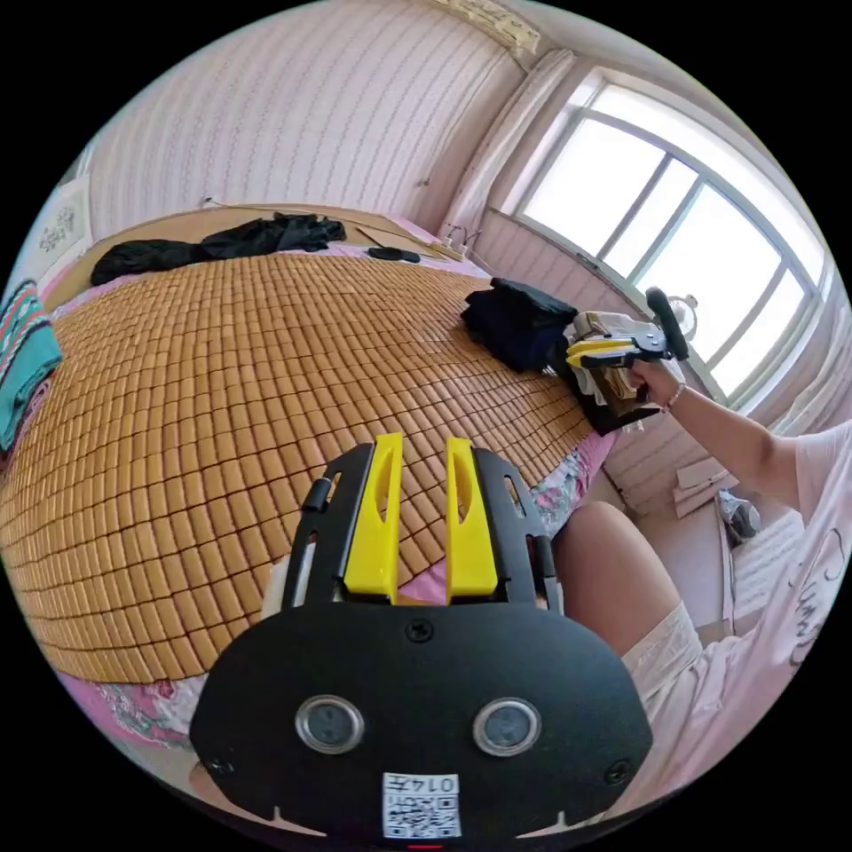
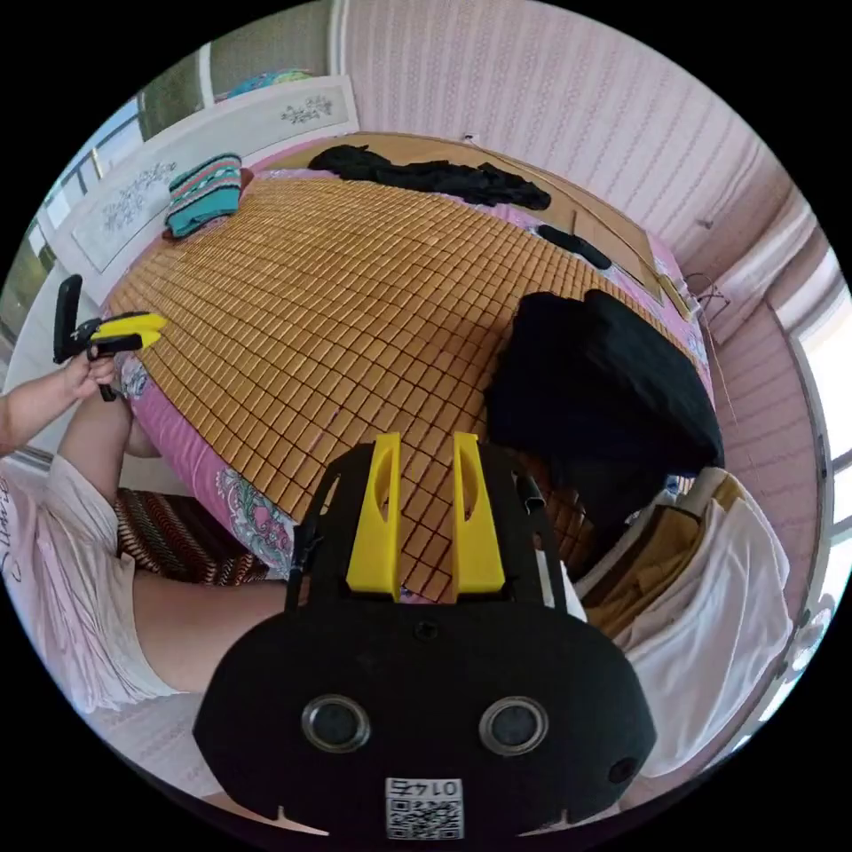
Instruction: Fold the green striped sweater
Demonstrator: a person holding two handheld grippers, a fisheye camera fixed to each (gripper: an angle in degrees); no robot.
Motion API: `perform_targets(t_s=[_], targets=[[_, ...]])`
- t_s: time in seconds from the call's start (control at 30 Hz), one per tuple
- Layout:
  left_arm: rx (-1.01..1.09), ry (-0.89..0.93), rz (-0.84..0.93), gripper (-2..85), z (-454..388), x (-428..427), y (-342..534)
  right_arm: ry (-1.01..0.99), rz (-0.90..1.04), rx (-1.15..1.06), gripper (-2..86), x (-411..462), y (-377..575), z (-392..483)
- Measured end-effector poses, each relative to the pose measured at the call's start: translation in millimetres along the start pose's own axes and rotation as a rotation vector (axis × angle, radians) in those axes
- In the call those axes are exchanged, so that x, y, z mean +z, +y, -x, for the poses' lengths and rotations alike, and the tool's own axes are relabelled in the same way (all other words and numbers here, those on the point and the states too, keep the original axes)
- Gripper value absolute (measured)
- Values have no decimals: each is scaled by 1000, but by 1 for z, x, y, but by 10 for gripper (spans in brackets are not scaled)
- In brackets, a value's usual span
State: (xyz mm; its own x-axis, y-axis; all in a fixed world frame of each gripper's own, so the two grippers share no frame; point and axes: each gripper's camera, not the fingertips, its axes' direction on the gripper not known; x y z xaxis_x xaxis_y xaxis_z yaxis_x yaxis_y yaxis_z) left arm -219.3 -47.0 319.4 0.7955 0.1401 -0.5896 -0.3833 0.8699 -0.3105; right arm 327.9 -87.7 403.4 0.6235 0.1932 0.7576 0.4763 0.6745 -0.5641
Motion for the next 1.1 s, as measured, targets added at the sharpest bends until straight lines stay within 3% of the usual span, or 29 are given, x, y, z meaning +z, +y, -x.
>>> perform_targets(t_s=[0.2,0.33,0.5,0.7,0.93,1.1], targets=[[-249,-258,-143,81,119,-135,81,-290,-47,-362,103,38,-127,165],[-335,-414,-184,72,188,-213,120,-379,-108,-514,108,45,-223,265],[-363,-499,-231,65,268,-262,128,-250,-217,-705,121,54,-366,410],[-388,-601,-303,62,373,-298,83,-145,-259,-652,136,79,-502,513],[-439,-609,-283,90,475,-289,4,-58,-226,-495,157,117,-571,550],[-531,-604,-143,79,516,-272,-23,158,-223,-616,47,129,-573,554]])
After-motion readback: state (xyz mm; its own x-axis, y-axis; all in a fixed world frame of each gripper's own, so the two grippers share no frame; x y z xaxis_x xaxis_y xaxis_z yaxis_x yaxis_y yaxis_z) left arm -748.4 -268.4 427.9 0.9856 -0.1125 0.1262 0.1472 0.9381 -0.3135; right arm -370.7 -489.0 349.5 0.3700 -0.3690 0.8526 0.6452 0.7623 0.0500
